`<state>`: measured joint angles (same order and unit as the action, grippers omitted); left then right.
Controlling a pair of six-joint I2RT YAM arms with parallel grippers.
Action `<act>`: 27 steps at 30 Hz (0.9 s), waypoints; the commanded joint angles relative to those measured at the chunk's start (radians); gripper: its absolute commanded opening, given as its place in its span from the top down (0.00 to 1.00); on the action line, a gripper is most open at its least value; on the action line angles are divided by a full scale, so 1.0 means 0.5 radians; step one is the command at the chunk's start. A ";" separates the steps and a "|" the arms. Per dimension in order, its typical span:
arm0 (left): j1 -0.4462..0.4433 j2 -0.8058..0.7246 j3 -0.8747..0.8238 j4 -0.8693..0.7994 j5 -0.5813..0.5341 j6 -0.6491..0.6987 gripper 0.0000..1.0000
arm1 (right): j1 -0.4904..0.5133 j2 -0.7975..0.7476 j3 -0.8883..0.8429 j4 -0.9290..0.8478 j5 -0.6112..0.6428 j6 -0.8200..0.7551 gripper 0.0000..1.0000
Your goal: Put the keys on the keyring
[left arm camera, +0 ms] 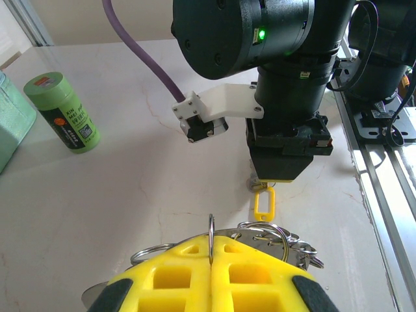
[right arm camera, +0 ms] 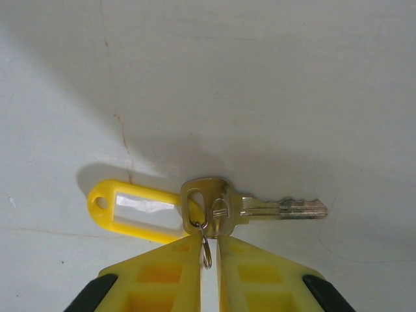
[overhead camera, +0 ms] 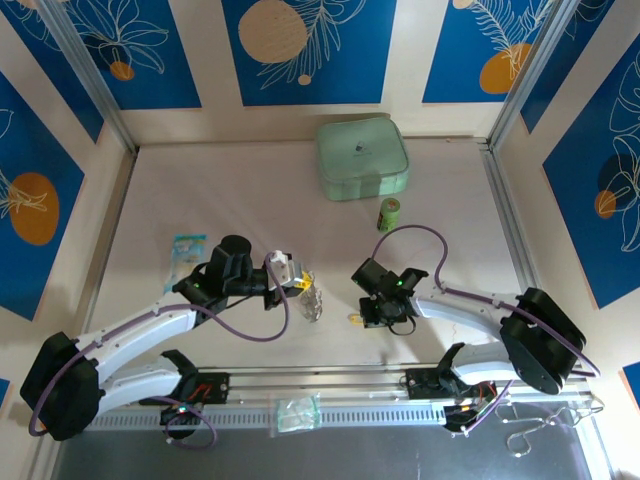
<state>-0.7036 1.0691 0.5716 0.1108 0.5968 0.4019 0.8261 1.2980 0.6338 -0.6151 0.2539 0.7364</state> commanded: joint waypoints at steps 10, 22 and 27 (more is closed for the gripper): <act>-0.024 0.005 0.063 -0.025 0.018 0.039 1.00 | -0.011 0.009 0.063 -0.032 -0.054 -0.018 0.98; -0.025 0.012 0.068 -0.026 0.029 0.037 1.00 | 0.426 -0.566 0.138 0.131 0.773 -0.645 1.00; -0.025 0.020 0.070 -0.029 0.027 0.029 1.00 | 0.490 -0.834 0.009 0.590 0.466 -1.141 1.00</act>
<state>-0.7036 1.0695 0.5720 0.1104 0.5968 0.4019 1.0607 0.9310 0.6750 -0.4759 0.5388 0.3698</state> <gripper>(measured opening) 0.043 0.054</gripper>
